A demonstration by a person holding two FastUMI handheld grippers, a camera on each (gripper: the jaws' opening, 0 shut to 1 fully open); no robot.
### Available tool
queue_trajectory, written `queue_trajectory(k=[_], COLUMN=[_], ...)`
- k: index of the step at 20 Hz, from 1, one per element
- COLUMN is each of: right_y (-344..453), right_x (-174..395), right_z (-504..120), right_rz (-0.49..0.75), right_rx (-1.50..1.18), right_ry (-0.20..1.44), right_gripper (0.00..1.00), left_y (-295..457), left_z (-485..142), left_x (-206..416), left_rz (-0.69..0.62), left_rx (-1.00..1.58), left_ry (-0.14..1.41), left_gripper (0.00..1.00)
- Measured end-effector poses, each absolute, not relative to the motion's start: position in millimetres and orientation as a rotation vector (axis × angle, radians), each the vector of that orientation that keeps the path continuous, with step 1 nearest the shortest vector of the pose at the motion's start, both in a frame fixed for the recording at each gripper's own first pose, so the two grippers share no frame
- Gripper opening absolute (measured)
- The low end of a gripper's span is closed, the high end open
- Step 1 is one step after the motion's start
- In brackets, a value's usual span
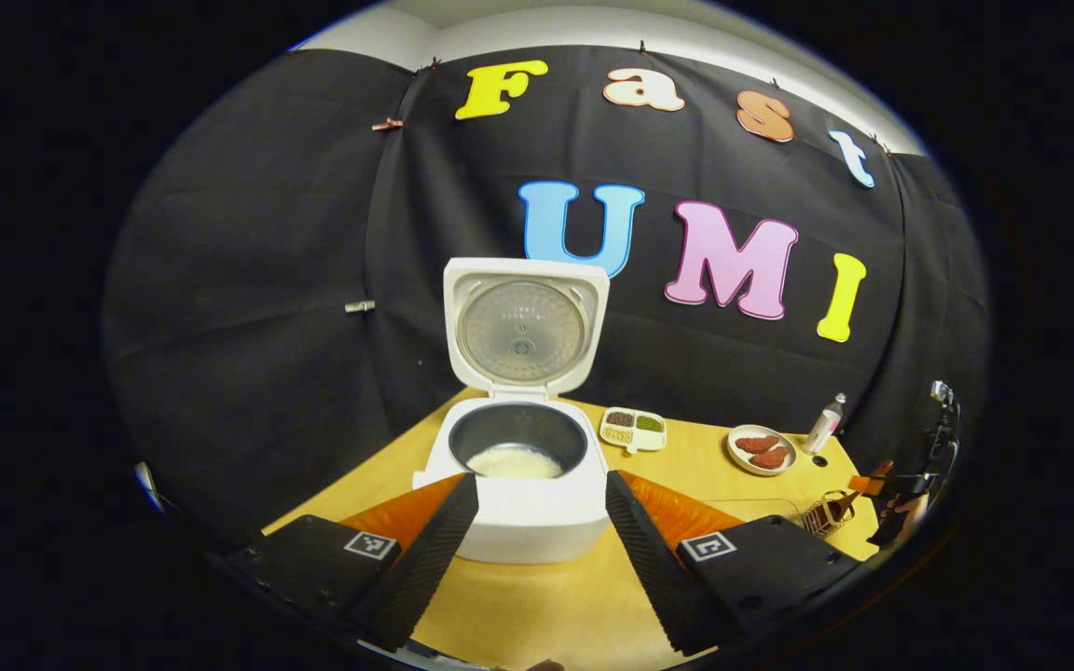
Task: Close the left gripper, press the button to open the rice cooker; take a wooden spoon from the chopstick holder with the right hand, scoop a spoonful of rice and pour it into the rice cooker, then put the wooden spoon back into the chopstick holder.
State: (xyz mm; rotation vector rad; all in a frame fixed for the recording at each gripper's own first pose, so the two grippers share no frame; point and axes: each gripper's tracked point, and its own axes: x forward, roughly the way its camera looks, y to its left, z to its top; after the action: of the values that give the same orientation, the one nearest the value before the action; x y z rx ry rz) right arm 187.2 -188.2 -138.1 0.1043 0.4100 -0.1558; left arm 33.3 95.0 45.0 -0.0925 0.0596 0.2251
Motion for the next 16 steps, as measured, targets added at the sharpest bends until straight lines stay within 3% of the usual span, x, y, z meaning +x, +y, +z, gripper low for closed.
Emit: queue_trajectory(k=[6,11,16], right_y=[-186,-155,-117], right_x=[128,94,74], right_z=[-97,-51,-8], right_rz=[-0.215,-0.177,-0.151], right_rx=[0.019,-0.024,-0.043], right_ry=[0.302,0.224,0.141], right_gripper=[0.99,0.99,0.99], left_y=[139,173,194], left_z=[143,226,270], left_x=[80,122,171], left_rz=[0.202,0.191,0.148], left_rx=[-0.062,-0.031,-0.047], left_ry=[-0.053,-0.150,-0.206], left_gripper=[0.95,0.95,0.93])
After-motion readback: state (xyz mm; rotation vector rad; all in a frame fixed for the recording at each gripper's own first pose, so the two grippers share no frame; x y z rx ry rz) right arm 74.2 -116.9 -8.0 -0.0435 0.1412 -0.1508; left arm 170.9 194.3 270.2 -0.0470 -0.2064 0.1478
